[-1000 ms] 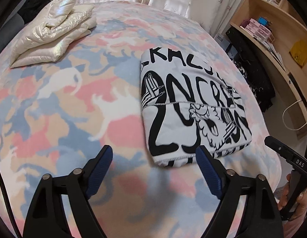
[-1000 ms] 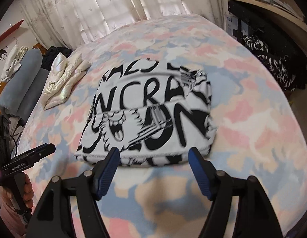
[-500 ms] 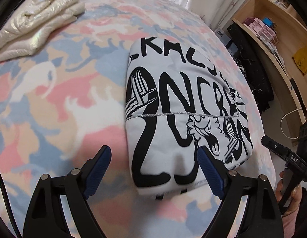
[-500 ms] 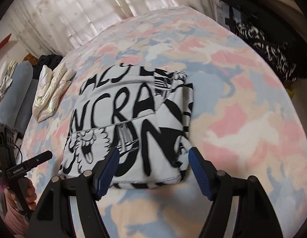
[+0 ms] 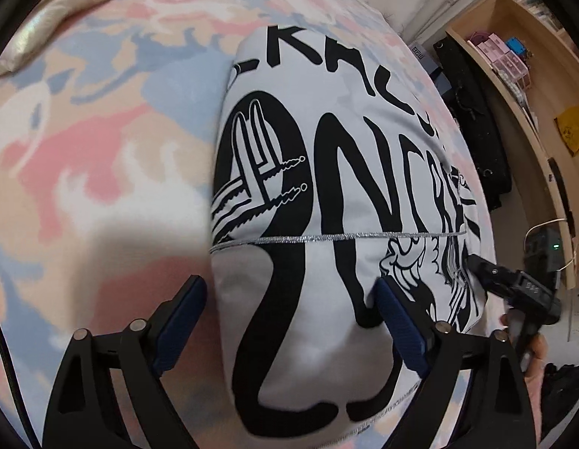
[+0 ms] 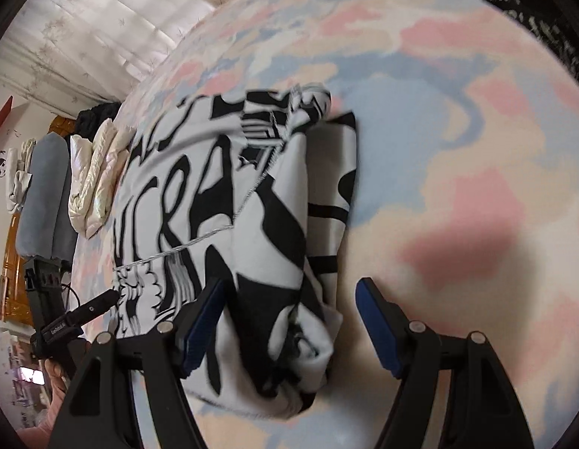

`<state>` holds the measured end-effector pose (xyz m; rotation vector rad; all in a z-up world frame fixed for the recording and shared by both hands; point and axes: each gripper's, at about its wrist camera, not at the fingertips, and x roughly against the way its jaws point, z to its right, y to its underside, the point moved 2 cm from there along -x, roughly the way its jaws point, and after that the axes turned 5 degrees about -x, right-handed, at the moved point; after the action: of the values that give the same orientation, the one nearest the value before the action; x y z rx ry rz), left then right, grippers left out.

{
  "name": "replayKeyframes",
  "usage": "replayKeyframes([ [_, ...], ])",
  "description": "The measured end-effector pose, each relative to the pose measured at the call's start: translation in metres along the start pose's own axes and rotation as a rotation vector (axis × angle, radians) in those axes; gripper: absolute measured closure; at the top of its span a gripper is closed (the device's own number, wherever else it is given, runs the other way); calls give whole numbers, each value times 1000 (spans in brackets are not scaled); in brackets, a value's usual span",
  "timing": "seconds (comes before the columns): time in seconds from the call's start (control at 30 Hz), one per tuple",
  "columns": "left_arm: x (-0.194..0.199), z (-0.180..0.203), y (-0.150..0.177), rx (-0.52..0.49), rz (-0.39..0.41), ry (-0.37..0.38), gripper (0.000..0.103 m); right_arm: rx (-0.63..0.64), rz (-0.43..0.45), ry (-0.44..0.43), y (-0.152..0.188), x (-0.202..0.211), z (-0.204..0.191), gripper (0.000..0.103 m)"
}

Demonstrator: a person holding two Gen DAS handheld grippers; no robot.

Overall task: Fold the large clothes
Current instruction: 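Grasp the folded jacket with both grippers and lift it off the bed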

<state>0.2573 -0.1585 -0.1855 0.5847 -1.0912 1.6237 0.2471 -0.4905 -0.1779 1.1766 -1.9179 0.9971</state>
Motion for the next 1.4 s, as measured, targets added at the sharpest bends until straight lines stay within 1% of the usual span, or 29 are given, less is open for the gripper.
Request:
replayKeyframes([
  [0.07, -7, -1, 0, 7, -10, 18, 6, -11, -14, -43, -3, -9, 5, 22],
  [0.1, -9, -1, 0, 6, -13, 22, 5, -14, -15, -64, -4, -12, 6, 21],
  [0.17, -16, 0, -1, -11, -15, 22, 1, -4, -28, -102, -8, -20, 5, 14],
  [0.3, -29, 13, -4, -73, -17, 13, 1, 44, -46, -178, -14, -36, -5, 13],
  [0.4, -37, 20, -6, -97, -34, -2, 1, 76, -57, -192, -21, -52, -18, 13],
  [0.43, -38, 20, -7, -93, -39, -2, 1, 77, -52, -196, -24, -54, -21, 14],
  [0.5, -38, 22, -9, -82, -48, 1, 1, 54, -34, -201, -27, -55, -21, 25],
  [0.53, -38, 23, -9, -83, -44, -5, 1, 51, -27, -194, -26, -54, -21, 32],
  [0.57, -36, 24, -9, -87, -35, -18, 4, 57, -16, -198, -24, -52, -22, 43],
  [0.6, -33, 26, -8, -93, -23, -31, 6, 65, -6, -204, -23, -48, -24, 49],
  [0.63, -31, 27, -8, -99, -7, -43, 10, 81, 11, -205, -19, -41, -29, 59],
  [0.67, -27, 28, -9, -102, 4, -51, 15, 96, 25, -198, -18, -38, -33, 63],
  [0.7, -22, 30, -9, -107, 22, -61, 18, 115, 41, -188, -16, -33, -39, 68],
  [0.77, -11, 36, -9, -128, 61, -74, 30, 146, 77, -163, -11, -23, -52, 73],
  [0.87, 8, 42, -8, -166, 100, -95, 39, 176, 115, -145, -4, -11, -71, 77],
  [0.97, 25, 45, -3, -180, 119, -108, 42, 199, 144, -147, 6, 0, -87, 78],
  [1.1, 50, 38, 7, -181, 130, -111, 43, 226, 166, -155, 27, 13, -109, 79],
  [1.2, 74, 25, 17, -186, 143, -122, 43, 247, 168, -163, 45, 19, -126, 79],
  [1.4, 128, -3, 35, -192, 194, -161, 44, 291, 173, -201, 75, 26, -166, 79],
])
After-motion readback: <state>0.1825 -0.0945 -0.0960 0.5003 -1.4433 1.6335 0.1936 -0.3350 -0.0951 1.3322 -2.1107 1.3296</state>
